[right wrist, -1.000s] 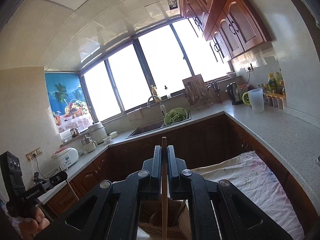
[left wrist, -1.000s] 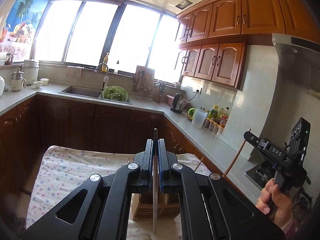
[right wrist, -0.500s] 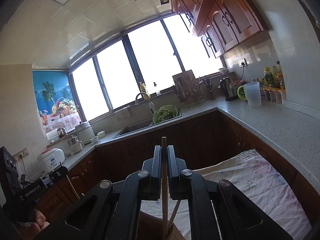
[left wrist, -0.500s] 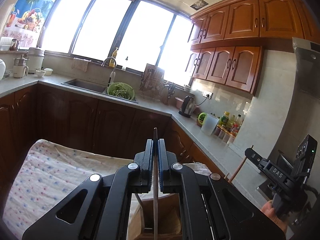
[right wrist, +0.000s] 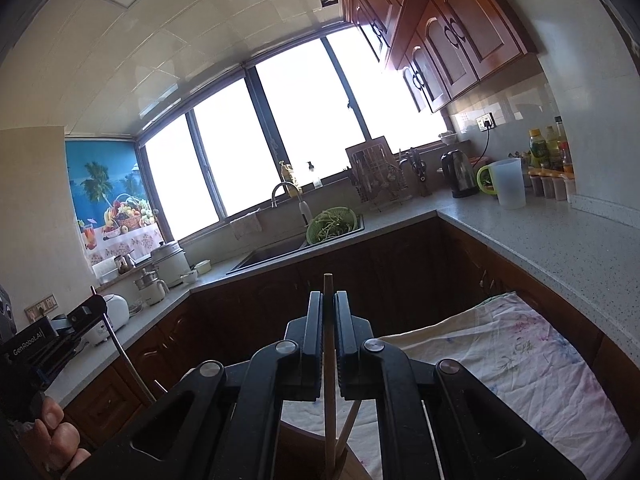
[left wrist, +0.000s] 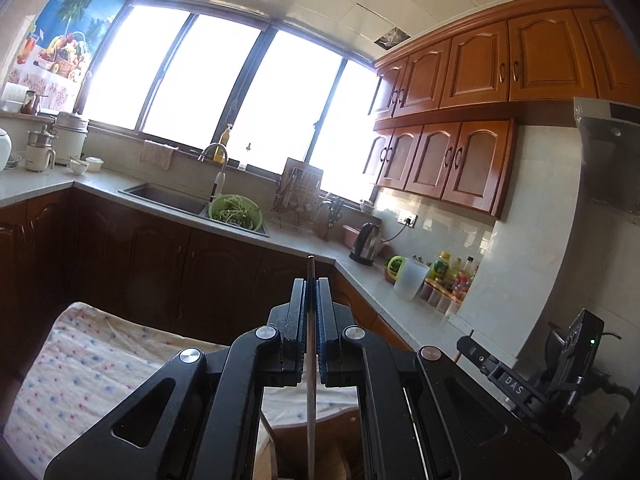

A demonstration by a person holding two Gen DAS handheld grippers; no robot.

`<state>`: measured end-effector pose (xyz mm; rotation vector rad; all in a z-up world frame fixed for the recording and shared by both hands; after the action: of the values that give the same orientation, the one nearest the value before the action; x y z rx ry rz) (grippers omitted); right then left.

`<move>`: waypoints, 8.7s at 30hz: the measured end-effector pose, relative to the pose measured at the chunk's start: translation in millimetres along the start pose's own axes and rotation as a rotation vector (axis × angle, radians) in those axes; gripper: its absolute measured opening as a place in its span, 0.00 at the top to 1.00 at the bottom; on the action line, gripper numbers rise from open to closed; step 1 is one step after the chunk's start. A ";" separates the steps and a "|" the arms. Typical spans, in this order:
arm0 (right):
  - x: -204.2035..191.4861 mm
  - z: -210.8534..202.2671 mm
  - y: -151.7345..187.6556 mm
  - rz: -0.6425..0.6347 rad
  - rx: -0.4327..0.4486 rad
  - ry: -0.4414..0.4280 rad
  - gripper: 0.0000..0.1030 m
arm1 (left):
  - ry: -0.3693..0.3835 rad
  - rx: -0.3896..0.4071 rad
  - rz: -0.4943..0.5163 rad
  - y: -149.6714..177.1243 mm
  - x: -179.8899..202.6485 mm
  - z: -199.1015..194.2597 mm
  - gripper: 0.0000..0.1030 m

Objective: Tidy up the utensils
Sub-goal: 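Lower both chopsticks into the holder and open both grippers, then move the right gripper toward the fork and spoon while the left approaches a wooden chopstick, then close the right gripper on the metal spoon while the left closes on a wooden chopstick, then lift the spoon and chopstick with both grippers and carry them over the wooden holder, then lower the spoon and chopstick into the wooden holder with both grippers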

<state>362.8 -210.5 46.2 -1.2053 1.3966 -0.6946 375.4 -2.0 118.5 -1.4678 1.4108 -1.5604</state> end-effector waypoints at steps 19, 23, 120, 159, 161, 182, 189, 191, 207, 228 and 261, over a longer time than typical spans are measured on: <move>9.6 4.0 42.6 0.003 -0.084 0.000 0.94 | -0.028 -0.174 0.019 84.5 -23.7 32.6 0.96; 11.3 4.2 41.9 0.004 -0.106 0.003 0.94 | -0.023 -0.200 0.022 81.4 -20.6 33.3 0.96; 86.0 -164.0 217.4 0.035 -0.541 0.146 0.55 | -0.134 -0.858 0.180 291.3 -5.4 -57.1 0.80; 50.6 -168.4 166.2 -0.033 -0.482 0.074 0.96 | -0.012 -0.674 0.183 206.0 15.7 -107.3 0.96; 41.9 -172.3 158.6 -0.042 -0.460 0.060 0.96 | -0.002 -0.638 0.172 191.6 17.0 -119.2 0.96; -4.3 -178.6 114.4 -0.082 -0.338 -0.024 0.96 | 0.024 -0.407 0.081 114.8 7.0 -164.5 0.96; -3.8 -172.2 110.2 -0.078 -0.335 -0.028 0.96 | 0.025 -0.383 0.072 107.7 6.5 -160.7 0.96; -3.1 -169.3 108.7 -0.078 -0.334 -0.029 0.96 | 0.024 -0.372 0.069 104.5 6.5 -159.2 0.96; -14.6 -126.4 72.0 -0.081 -0.277 -0.054 0.96 | 0.045 -0.241 0.075 44.2 16.5 -132.3 0.96; -24.5 -34.1 20.2 -0.104 -0.188 -0.024 0.96 | 0.035 -0.056 0.046 -18.5 18.8 -31.4 0.96; -11.3 15.5 103.5 -0.100 -0.377 -0.008 0.96 | -0.032 -0.217 0.029 73.1 -19.1 14.3 0.95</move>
<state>347.4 -164.8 -47.3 -1.5793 1.5109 -0.5053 375.3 -9.6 42.0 -1.5804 1.6165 -1.3951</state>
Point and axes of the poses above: each gripper's, at about its wrist camera, not at the fingertips, and z roughly the way its jaws point, x to its right, y to its underside, the point moved 5 cm from there along z, roughly the way its jaws point, and after that the axes turned 2 degrees about -x, right-handed, at the moved point
